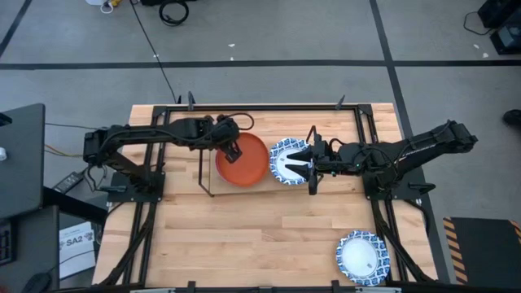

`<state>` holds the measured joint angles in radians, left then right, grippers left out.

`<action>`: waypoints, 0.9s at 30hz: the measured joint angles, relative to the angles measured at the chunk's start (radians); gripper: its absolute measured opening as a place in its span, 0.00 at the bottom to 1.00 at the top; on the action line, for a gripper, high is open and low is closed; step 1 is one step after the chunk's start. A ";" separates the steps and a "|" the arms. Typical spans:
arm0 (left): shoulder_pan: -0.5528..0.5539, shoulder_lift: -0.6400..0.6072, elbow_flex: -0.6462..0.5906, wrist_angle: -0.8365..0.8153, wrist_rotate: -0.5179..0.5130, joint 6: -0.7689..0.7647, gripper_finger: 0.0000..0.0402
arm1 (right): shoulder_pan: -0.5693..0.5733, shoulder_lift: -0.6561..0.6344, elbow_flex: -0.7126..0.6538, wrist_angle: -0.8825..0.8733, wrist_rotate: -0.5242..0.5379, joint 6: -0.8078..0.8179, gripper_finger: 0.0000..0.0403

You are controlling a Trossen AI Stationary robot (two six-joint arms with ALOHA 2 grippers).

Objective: Place and stack plates onto a shelf
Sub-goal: Stack the orange plate on top of the pink plate on the shelf

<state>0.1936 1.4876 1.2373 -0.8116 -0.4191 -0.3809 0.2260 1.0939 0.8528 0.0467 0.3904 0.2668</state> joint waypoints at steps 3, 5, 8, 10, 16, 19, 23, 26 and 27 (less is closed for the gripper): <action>0.001 0.000 0.000 -0.002 -0.003 0.002 0.05 | 0.000 0.000 0.000 0.000 0.000 0.000 0.39; 0.000 0.000 0.000 -0.002 -0.005 0.012 0.05 | 0.000 0.000 0.000 0.000 0.000 0.000 0.39; 0.000 0.000 0.000 -0.003 -0.005 0.015 0.05 | 0.000 0.000 0.000 0.000 0.000 0.000 0.39; 0.000 0.001 0.000 -0.005 -0.005 0.015 0.05 | 0.000 0.000 0.000 0.000 0.000 0.000 0.39; 0.000 0.001 0.000 -0.003 -0.005 0.014 0.11 | 0.000 0.000 0.000 0.000 0.000 0.000 0.39; 0.000 0.001 0.000 -0.003 -0.005 0.013 0.16 | 0.000 0.000 0.000 0.000 0.000 0.000 0.39; 0.000 0.001 0.000 -0.003 -0.005 0.011 0.22 | 0.000 0.000 0.000 0.000 0.000 0.000 0.39; 0.000 0.001 0.000 -0.002 -0.005 0.011 0.26 | 0.000 0.000 0.000 0.000 0.000 0.000 0.39; 0.000 0.001 0.000 -0.003 -0.005 0.011 0.27 | 0.000 0.000 0.000 0.000 0.000 0.000 0.39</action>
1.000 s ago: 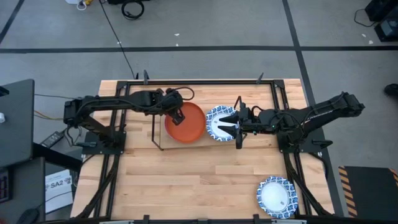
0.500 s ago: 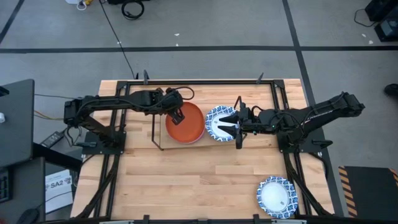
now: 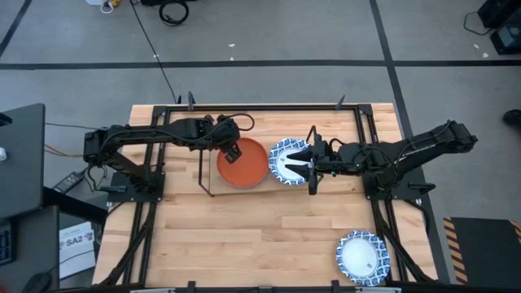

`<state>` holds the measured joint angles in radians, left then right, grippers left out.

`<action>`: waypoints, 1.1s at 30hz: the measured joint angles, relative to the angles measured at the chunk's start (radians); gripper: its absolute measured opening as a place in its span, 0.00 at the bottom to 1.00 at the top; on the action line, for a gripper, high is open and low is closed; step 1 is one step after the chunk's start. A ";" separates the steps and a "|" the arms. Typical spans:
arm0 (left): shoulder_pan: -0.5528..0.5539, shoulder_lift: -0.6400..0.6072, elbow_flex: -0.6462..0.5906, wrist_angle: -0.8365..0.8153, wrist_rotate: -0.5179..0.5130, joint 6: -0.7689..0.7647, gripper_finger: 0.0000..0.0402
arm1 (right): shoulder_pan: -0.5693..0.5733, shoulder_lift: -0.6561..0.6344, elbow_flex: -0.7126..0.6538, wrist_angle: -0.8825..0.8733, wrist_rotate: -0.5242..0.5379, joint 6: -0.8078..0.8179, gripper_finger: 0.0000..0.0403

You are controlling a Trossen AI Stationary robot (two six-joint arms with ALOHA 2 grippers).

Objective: Place and stack plates onto a shelf
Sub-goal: Stack the orange plate on top of the pink plate on the shelf, then stack the white-blue patterned bowl on top of the white-blue patterned bowl on the shelf

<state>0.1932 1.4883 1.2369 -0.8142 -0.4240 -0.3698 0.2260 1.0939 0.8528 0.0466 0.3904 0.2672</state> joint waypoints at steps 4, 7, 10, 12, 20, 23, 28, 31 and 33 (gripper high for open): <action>0.000 0.000 0.000 0.000 0.000 0.000 0.32 | 0.000 0.000 0.000 0.000 0.000 0.000 0.39; 0.000 0.000 0.000 0.000 0.000 0.000 0.35 | 0.000 0.000 0.000 0.000 0.000 0.000 0.39; 0.000 0.000 0.000 0.001 0.000 -0.001 0.36 | 0.000 0.000 0.000 0.000 -0.015 0.000 0.39; 0.000 0.000 0.000 0.001 0.000 -0.002 0.36 | 0.000 0.000 0.000 0.000 -0.033 0.000 0.39; -0.010 -0.005 -0.001 0.001 0.072 -0.003 0.36 | 0.000 0.000 0.000 0.000 -0.132 0.001 0.39; -0.031 -0.021 -0.001 0.004 0.111 -0.003 0.36 | 0.001 0.000 0.000 0.000 -0.162 0.000 0.39; -0.093 -0.066 -0.001 0.010 0.109 -0.001 0.36 | 0.004 0.000 0.000 -0.006 -0.183 0.006 0.39; -0.147 -0.093 -0.002 0.019 0.100 0.000 0.36 | 0.016 -0.010 0.000 -0.047 -0.187 0.034 0.39; -0.196 -0.104 0.000 0.043 0.078 -0.001 0.36 | 0.029 -0.029 0.000 -0.097 -0.194 0.060 0.39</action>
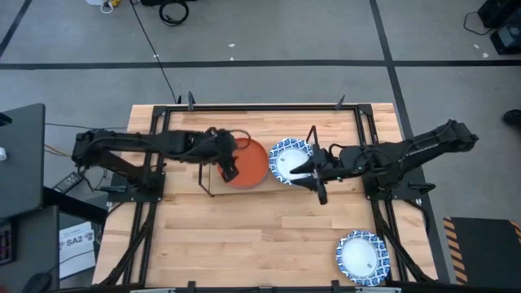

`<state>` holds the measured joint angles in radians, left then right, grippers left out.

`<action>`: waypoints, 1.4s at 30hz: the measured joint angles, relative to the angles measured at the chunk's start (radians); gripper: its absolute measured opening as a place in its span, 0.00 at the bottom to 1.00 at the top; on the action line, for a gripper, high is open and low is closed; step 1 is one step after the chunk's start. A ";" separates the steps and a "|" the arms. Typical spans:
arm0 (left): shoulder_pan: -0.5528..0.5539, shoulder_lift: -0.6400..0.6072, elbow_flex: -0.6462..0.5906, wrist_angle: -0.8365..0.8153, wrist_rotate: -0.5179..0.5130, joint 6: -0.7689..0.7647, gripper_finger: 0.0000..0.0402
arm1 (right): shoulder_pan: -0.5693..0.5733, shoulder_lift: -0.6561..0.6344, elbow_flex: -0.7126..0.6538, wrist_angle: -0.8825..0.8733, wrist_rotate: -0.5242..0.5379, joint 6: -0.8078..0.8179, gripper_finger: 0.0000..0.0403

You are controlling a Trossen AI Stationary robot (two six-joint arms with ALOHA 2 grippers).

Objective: Place and stack plates onto a shelf
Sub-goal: Stack the white-blue patterned bowl on top of the white-blue patterned bowl on the shelf

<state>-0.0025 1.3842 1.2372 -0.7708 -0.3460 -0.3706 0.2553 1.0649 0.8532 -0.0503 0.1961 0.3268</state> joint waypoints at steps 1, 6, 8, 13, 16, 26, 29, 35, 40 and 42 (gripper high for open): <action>-0.028 -0.007 0.000 0.004 -0.021 0.000 0.36 | 0.010 -0.012 -0.001 -0.042 -0.003 0.015 0.39; -0.201 -0.031 -0.001 0.012 -0.213 -0.009 0.36 | 0.077 -0.075 0.000 -0.139 -0.007 0.089 0.39; -0.270 -0.041 -0.002 0.018 -0.262 -0.011 0.36 | 0.112 -0.108 -0.001 -0.181 -0.007 0.099 0.39; -0.436 -0.041 -0.001 0.024 -0.293 -0.006 0.36 | 0.203 -0.154 -0.001 -0.213 -0.007 0.101 0.39; -0.521 -0.035 -0.001 0.029 -0.309 -0.010 0.36 | 0.260 -0.170 0.000 -0.271 -0.007 0.131 0.39; -0.676 -0.023 -0.001 0.047 -0.445 -0.044 0.36 | 0.472 -0.162 0.000 -0.616 -0.011 0.545 0.39; -0.676 -0.023 -0.001 0.047 -0.444 -0.064 0.36 | 0.537 -0.151 0.000 -0.711 -0.017 0.663 0.39; -0.672 -0.023 -0.001 0.049 -0.446 -0.064 0.36 | 0.646 -0.127 -0.046 -0.774 -0.018 0.789 0.39; -0.673 -0.023 -0.001 0.049 -0.445 -0.064 0.36 | 0.694 -0.100 -0.090 -0.748 -0.018 0.859 0.39; -0.672 -0.023 -0.001 0.049 -0.446 -0.064 0.36 | 0.703 -0.090 -0.109 -0.720 -0.018 0.873 0.39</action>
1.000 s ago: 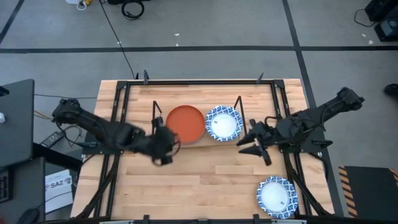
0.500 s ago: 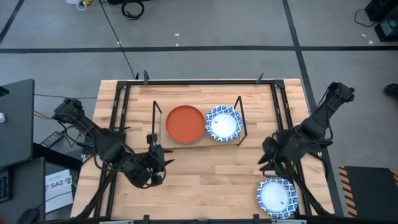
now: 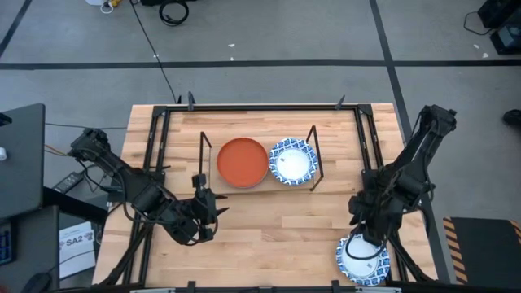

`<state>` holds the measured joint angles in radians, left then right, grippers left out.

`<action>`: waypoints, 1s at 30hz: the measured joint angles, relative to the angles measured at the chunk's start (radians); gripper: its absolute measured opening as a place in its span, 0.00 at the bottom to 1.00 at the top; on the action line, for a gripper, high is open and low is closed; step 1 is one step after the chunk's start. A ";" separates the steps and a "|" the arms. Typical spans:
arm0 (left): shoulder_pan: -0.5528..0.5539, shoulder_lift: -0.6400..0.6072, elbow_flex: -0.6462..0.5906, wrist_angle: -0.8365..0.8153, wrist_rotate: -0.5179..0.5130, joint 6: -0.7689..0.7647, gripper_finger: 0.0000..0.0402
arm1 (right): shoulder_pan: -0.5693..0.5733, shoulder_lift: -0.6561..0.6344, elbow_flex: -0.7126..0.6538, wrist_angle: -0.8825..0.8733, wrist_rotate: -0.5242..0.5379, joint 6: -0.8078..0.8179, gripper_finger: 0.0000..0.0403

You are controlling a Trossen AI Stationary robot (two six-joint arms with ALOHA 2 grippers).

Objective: Place and stack plates onto a shelf
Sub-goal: Stack the white-blue patterned bowl on top of the white-blue patterned bowl on the shelf

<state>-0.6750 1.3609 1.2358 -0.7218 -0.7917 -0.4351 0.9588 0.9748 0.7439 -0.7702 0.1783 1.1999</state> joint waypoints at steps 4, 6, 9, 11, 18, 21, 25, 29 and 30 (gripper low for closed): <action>0.000 0.000 0.000 0.001 0.000 0.000 0.36 | 0.008 0.032 -0.025 0.021 -0.002 0.004 0.39; 0.000 0.000 0.000 0.001 0.001 0.000 0.36 | 0.008 0.049 -0.035 0.022 -0.021 0.003 0.39; 0.000 0.000 0.000 0.001 0.001 0.000 0.36 | 0.008 0.072 -0.057 0.026 -0.050 0.002 0.39; 0.000 0.000 0.000 0.001 0.001 0.000 0.36 | 0.008 0.088 -0.073 0.041 -0.074 0.002 0.39; 0.000 0.000 0.000 0.001 0.001 0.000 0.36 | 0.008 0.150 -0.099 0.035 -0.124 -0.024 0.39; 0.000 0.000 0.000 0.001 0.001 0.000 0.36 | 0.008 0.171 -0.099 0.037 -0.125 -0.041 0.39; 0.000 0.000 0.000 0.001 0.001 0.000 0.36 | 0.008 0.202 -0.099 0.036 -0.145 -0.063 0.39; 0.000 0.000 0.000 0.001 0.002 0.000 0.36 | 0.008 0.239 -0.099 0.036 -0.196 -0.080 0.39; 0.000 0.000 0.000 0.001 0.002 0.000 0.36 | 0.008 0.250 -0.099 0.036 -0.209 -0.081 0.39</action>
<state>-0.6750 1.3609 1.2358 -0.7208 -0.7898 -0.4351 0.9668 1.2250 0.6445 -0.7341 -0.0307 1.1192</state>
